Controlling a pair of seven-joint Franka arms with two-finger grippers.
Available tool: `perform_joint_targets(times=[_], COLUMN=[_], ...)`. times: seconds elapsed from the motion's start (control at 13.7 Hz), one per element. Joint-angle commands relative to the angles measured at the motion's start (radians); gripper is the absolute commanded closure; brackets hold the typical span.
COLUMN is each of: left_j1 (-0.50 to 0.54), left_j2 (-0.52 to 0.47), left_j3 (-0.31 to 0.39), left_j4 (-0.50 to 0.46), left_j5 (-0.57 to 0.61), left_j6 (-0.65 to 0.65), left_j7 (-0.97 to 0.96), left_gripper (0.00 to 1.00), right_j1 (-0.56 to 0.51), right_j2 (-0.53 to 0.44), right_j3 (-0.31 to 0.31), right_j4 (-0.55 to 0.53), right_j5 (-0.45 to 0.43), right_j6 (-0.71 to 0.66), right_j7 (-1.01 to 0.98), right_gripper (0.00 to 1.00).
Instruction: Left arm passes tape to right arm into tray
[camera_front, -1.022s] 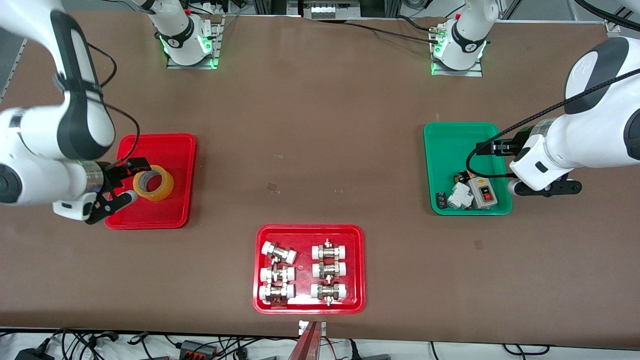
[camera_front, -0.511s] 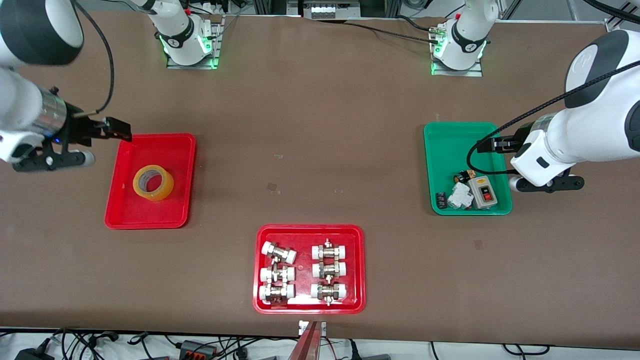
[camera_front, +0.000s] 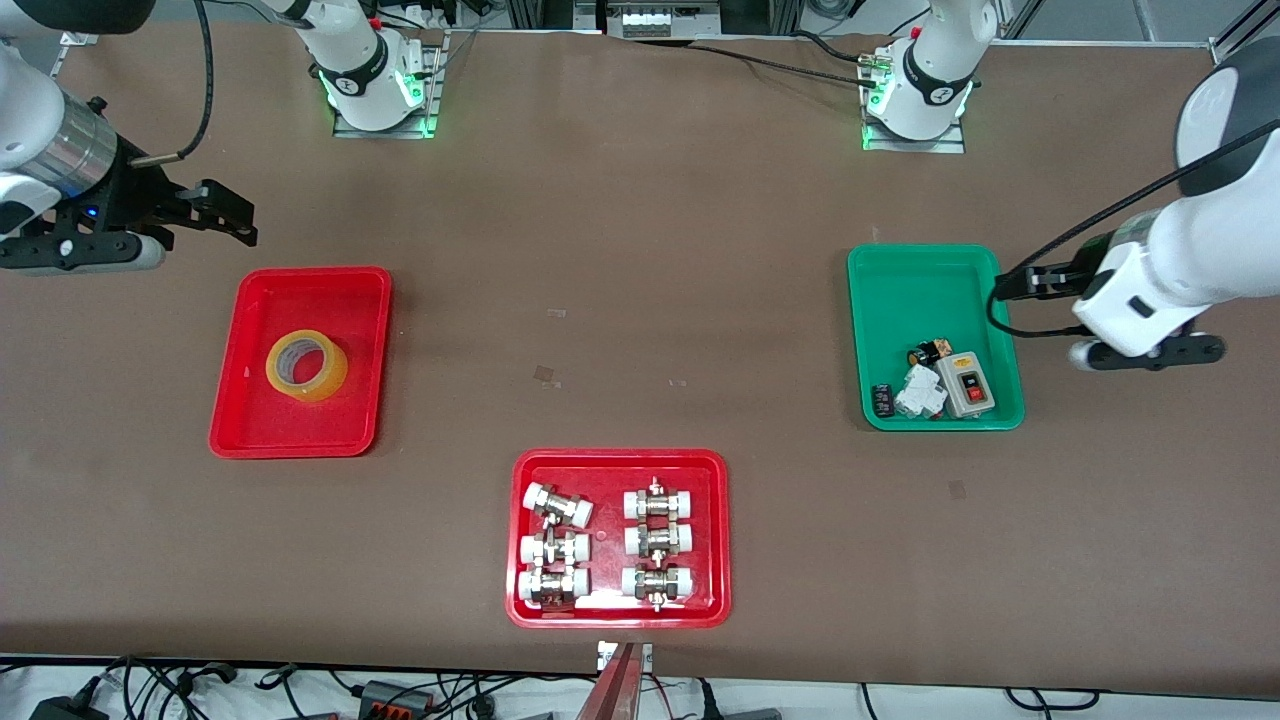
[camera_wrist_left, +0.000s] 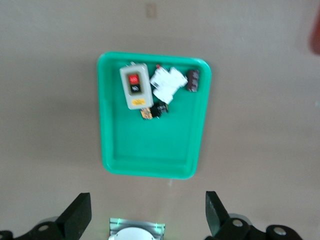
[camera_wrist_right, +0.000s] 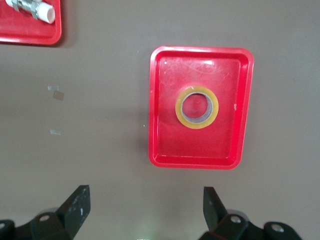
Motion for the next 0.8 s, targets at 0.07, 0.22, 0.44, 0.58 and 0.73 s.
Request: perform_joint_targets(times=[0.07,0.22,0.44,0.58,0.73], left_j1=[-0.140,-0.138,-0.146,-0.146,-0.144], left_j2=[-0.100,-0.135,-0.233,-0.257,-0.257], left_j3=[0.202,0.201,0.193,0.176,0.153], left_j4=[-0.067,-0.120,-0.241,-0.254,-0.246], left_j5=[-0.015,-0.015,-0.009,-0.013,-0.010], left_j6=[0.087,0.095,0.155,0.178,0.184], left_j7=[-0.001,0.000,0.002,0.003,0.004], left_gripper=[0.00,0.00,0.00,0.00,0.00], right_j1=[-0.008,-0.008,-0.008,-0.008,-0.017], right_j2=[0.079,0.073,0.072,0.069,0.067], right_j3=[-0.013,-0.013,-0.013,-0.013,-0.015], right_j4=[0.149,0.170,0.173,0.174,0.173], right_j5=[0.016,0.008,0.013,0.014,0.019], right_j6=[0.009,0.009,-0.028,-0.068,-0.091], right_j7=[0.018,0.021,0.019,0.015,0.006], right_gripper=[0.00,0.00,0.00,0.00,0.00])
